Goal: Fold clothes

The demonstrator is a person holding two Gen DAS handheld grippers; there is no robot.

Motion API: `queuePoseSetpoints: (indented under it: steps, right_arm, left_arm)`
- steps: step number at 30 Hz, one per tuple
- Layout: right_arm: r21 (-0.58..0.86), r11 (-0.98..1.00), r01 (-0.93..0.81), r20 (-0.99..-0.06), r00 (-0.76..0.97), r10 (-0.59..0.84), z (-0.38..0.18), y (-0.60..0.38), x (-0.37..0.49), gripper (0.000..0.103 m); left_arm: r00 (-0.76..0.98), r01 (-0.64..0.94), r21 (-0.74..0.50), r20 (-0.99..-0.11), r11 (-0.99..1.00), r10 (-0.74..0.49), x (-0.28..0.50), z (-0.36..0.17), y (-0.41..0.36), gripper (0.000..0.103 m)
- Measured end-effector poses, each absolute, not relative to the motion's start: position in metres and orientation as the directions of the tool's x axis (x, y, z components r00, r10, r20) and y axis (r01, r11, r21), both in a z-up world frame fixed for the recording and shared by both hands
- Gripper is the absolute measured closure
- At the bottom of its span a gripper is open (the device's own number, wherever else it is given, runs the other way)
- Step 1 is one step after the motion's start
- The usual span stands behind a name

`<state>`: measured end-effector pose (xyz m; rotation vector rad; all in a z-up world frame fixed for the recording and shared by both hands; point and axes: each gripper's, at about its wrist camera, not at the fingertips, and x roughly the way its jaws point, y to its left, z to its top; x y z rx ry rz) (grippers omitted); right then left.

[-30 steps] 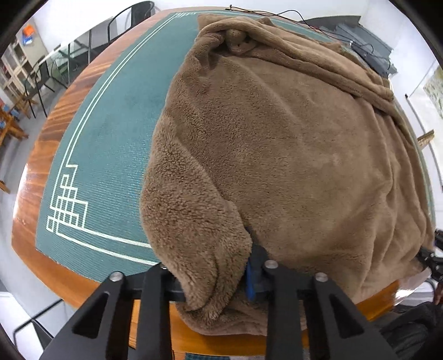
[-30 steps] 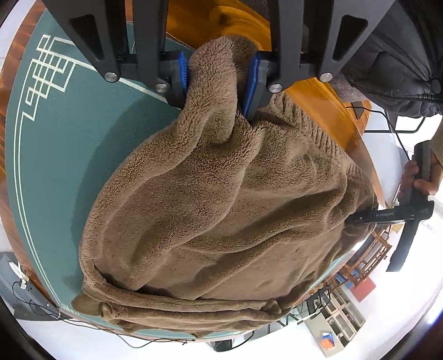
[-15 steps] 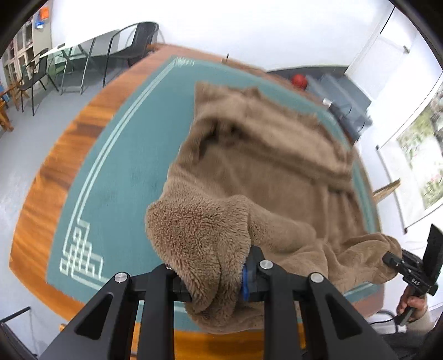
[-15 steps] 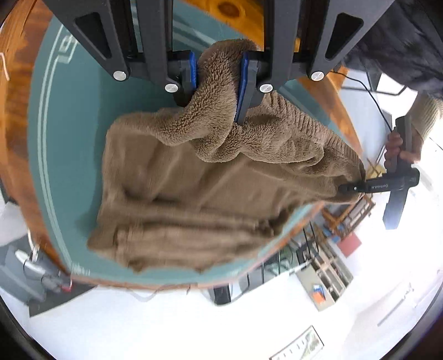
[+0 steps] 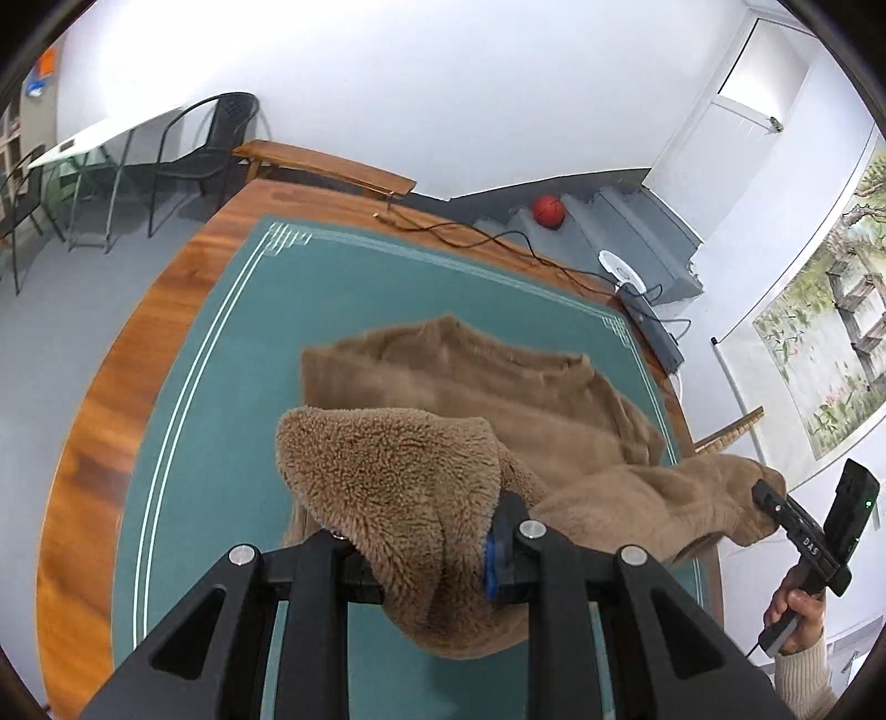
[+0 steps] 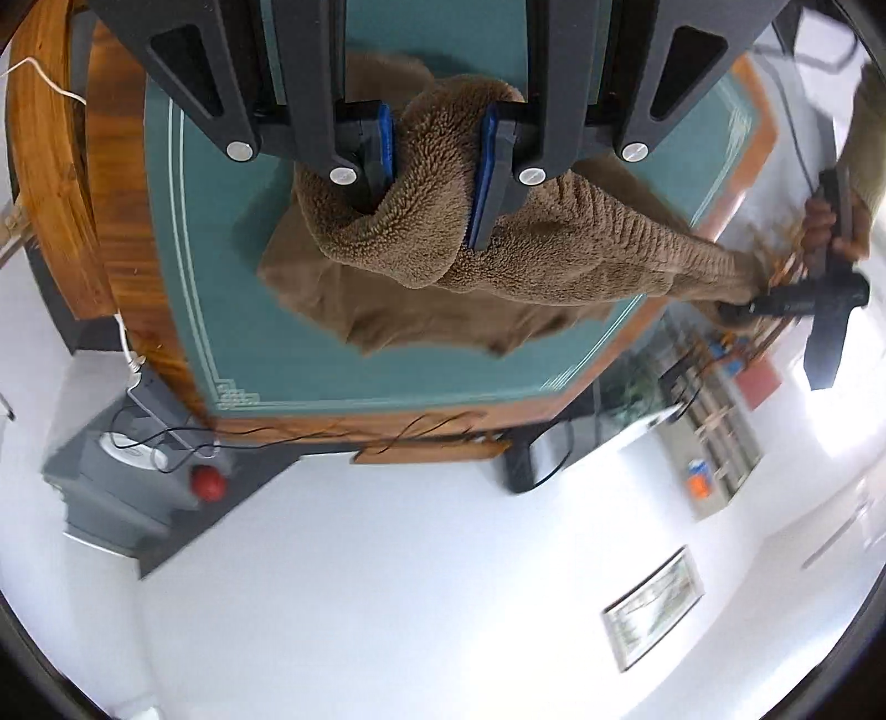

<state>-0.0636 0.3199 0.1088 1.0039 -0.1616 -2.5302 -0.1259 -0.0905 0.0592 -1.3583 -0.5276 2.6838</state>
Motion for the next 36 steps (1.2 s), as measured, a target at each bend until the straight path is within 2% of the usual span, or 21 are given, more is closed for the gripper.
queuePoseSetpoints:
  steps: [8, 10, 11, 12, 13, 14, 16, 18, 21, 26, 30, 33, 36]
  right_arm:
    - [0.255, -0.958, 0.133, -0.677, -0.682, -0.275, 0.074, 0.311, -0.175, 0.079]
    - [0.254, -0.964, 0.08, -0.705, -0.668, -0.241, 0.059, 0.31, -0.197, 0.079]
    - [0.263, -0.963, 0.058, -0.72, -0.652, -0.236, 0.049, 0.31, -0.207, 0.078]
    - [0.271, -0.962, 0.036, -0.736, -0.637, -0.231, 0.039, 0.31, -0.217, 0.075]
    - [0.278, -0.96, 0.015, -0.748, -0.624, -0.226, 0.03, 0.31, -0.225, 0.065]
    - [0.285, -0.958, -0.003, -0.754, -0.618, -0.223, 0.024, 0.311, -0.228, 0.046]
    - [0.302, -0.953, -0.033, -0.761, -0.611, -0.22, 0.014, 0.315, -0.232, 0.035]
    - [0.326, -0.945, -0.034, -0.735, -0.638, -0.23, 0.017, 0.32, -0.224, 0.035]
    - [0.347, -0.938, -0.008, -0.699, -0.669, -0.253, 0.027, 0.325, -0.211, 0.035]
    - [0.23, -0.966, 0.122, -0.716, -0.651, -0.253, 0.035, 0.303, -0.192, 0.033]
    - [0.096, -0.961, 0.259, -0.775, -0.587, -0.236, 0.023, 0.27, -0.186, 0.033]
    - [0.014, -0.947, 0.32, -0.833, -0.521, -0.188, 0.004, 0.253, -0.193, 0.032]
    - [0.042, -0.953, 0.301, -0.853, -0.485, -0.191, -0.006, 0.255, -0.217, 0.032]
  left_arm:
    - [-0.522, 0.106, -0.315, -0.825, -0.943, 0.216, -0.252, 0.001, -0.089, 0.077]
    - [-0.477, 0.123, -0.305, -0.853, -0.944, 0.214, -0.278, -0.023, -0.089, 0.071]
    - [-0.446, 0.136, -0.299, -0.87, -0.945, 0.211, -0.289, -0.036, -0.089, 0.064]
    - [-0.415, 0.148, -0.292, -0.886, -0.945, 0.209, -0.3, -0.049, -0.089, 0.055]
    - [-0.398, 0.161, -0.308, -0.89, -0.938, 0.224, -0.306, -0.058, -0.092, 0.051]
    - [-0.386, 0.174, -0.33, -0.89, -0.928, 0.244, -0.31, -0.066, -0.096, 0.045]
    - [-0.378, 0.199, -0.388, -0.878, -0.9, 0.295, -0.315, -0.078, -0.107, 0.041]
    - [-0.417, 0.199, -0.459, -0.839, -0.866, 0.349, -0.311, -0.076, -0.119, 0.036]
    - [-0.472, 0.177, -0.493, -0.802, -0.852, 0.366, -0.302, -0.065, -0.13, 0.025]
    - [-0.551, 0.158, -0.583, -0.722, -0.797, 0.419, -0.287, -0.047, -0.147, 0.022]
    - [-0.527, 0.078, -0.496, -0.757, -0.865, 0.387, -0.273, -0.04, -0.127, 0.022]
    - [-0.459, -0.01, -0.474, -0.78, -0.88, 0.425, -0.273, -0.047, -0.103, 0.022]
    - [-0.423, -0.061, -0.427, -0.807, -0.902, 0.411, -0.287, -0.057, -0.077, 0.022]
